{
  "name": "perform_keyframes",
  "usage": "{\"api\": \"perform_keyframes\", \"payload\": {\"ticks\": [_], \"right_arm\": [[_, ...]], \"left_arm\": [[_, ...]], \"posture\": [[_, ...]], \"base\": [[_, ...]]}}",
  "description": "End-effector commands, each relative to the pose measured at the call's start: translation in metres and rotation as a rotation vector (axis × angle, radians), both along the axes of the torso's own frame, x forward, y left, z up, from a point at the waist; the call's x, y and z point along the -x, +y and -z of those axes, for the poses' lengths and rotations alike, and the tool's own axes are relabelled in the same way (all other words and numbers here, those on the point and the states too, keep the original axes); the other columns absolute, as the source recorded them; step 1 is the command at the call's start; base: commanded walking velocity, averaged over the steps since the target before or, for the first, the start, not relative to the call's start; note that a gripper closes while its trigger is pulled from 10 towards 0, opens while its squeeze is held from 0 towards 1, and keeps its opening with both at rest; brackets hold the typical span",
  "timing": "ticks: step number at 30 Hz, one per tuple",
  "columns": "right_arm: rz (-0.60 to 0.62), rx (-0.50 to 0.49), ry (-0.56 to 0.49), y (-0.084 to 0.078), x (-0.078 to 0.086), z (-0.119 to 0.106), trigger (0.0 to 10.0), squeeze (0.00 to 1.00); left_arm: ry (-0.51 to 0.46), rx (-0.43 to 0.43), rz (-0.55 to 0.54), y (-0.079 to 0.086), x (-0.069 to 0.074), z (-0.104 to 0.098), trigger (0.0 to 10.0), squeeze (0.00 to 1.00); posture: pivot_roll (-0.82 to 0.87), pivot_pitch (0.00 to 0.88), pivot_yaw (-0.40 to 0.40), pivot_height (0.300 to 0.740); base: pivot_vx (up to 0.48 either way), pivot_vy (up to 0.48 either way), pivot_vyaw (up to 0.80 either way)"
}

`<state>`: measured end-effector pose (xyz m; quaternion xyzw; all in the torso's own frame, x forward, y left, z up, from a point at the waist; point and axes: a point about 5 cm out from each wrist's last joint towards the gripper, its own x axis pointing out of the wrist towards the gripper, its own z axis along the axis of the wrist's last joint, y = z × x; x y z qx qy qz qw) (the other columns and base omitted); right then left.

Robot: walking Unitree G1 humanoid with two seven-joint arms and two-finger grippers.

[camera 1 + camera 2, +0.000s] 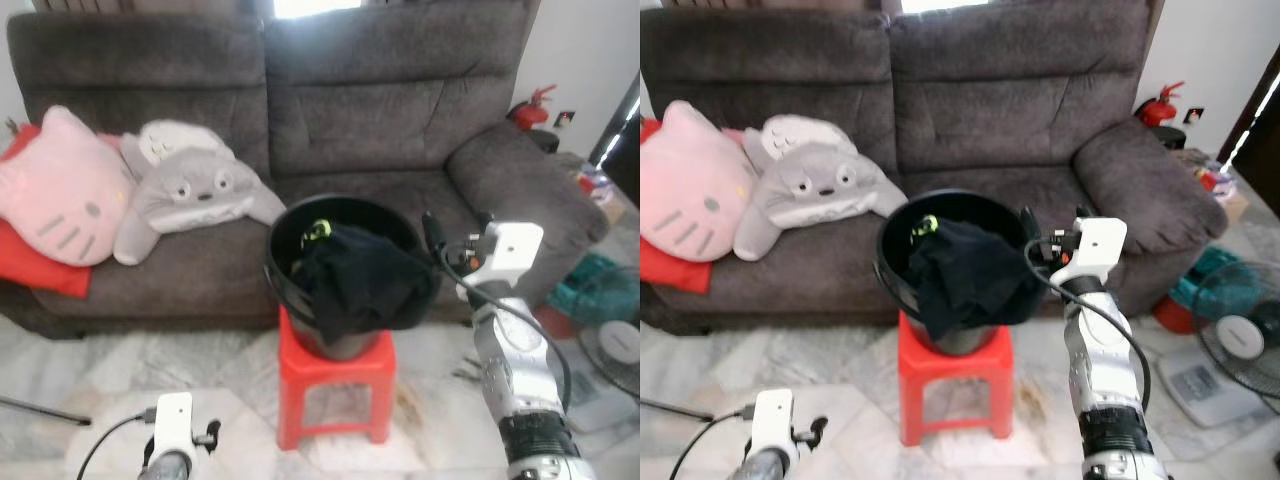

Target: Hang hanger

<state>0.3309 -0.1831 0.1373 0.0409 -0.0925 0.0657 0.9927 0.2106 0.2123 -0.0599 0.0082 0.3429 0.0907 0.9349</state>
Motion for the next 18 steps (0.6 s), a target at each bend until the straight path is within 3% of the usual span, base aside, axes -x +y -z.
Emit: {"api": "perform_keyframes", "payload": {"ticks": [1, 4, 5, 9, 10, 11, 14, 16, 18], "right_arm": [[0.02, 0.051, 0.007, -0.004, 0.003, 0.0, 10.0, 0.0], [0.05, 0.116, 0.051, -0.01, 0.006, 0.006, 10.0, 0.0], [0.074, 0.187, 0.094, -0.017, 0.008, 0.013, 10.0, 0.0], [0.09, 0.245, 0.115, -0.025, 0.015, 0.017, 10.0, 0.0], [0.114, 0.381, 0.168, -0.032, 0.019, 0.024, 10.0, 0.0], [0.105, 0.427, 0.179, -0.035, 0.023, 0.027, 10.0, 0.0], [0.096, 0.418, 0.182, -0.035, 0.025, 0.028, 10.0, 0.0], [0.095, 0.443, 0.279, -0.039, 0.027, 0.041, 10.0, 0.0], [0.087, 0.447, 0.297, -0.039, 0.027, 0.045, 10.0, 0.0]], "left_arm": [[0.006, 0.006, -0.024, 0.004, 0.0, 0.0, 10.0, 0.0], [0.009, 0.01, -0.02, 0.003, 0.001, 0.001, 10.0, 0.0], [0.013, 0.013, -0.015, 0.002, 0.002, 0.001, 10.0, 0.0], [0.019, 0.015, -0.006, 0.001, 0.004, 0.003, 10.0, 0.0], [0.024, 0.016, -0.001, 0.0, 0.006, 0.004, 10.0, 0.0], [0.028, 0.016, 0.002, 0.0, 0.007, 0.004, 10.0, 0.0], [0.03, 0.016, 0.003, 0.001, 0.007, 0.005, 10.0, 0.0], [0.039, 0.023, 0.004, 0.001, 0.009, 0.006, 10.0, 0.0], [0.039, 0.028, 0.004, 0.001, 0.009, 0.006, 10.0, 0.0]], "posture": [[-0.12, 0.0, 0.0, 0.716], [-0.12, 0.0, 0.001, 0.716], [-0.12, 0.0, 0.001, 0.716], [-0.13, 0.0, 0.009, 0.716], [-0.14, 0.0, 0.011, 0.716], [-0.14, 0.0, 0.016, 0.716], [-0.14, 0.0, 0.016, 0.716], [-0.14, 0.0, 0.019, 0.716], [-0.14, 0.0, 0.019, 0.716]], "base": [[0.0, 0.0, 0.0], [0.0, 0.0, 0.0], [0.0, 0.0, 0.0], [0.0, 0.0, 0.0], [0.0, 0.0, 0.0], [0.0, 0.0, 0.0], [0.0, 0.0, 0.0], [0.0, 0.0, 0.0], [0.0, 0.0, 0.0]]}}
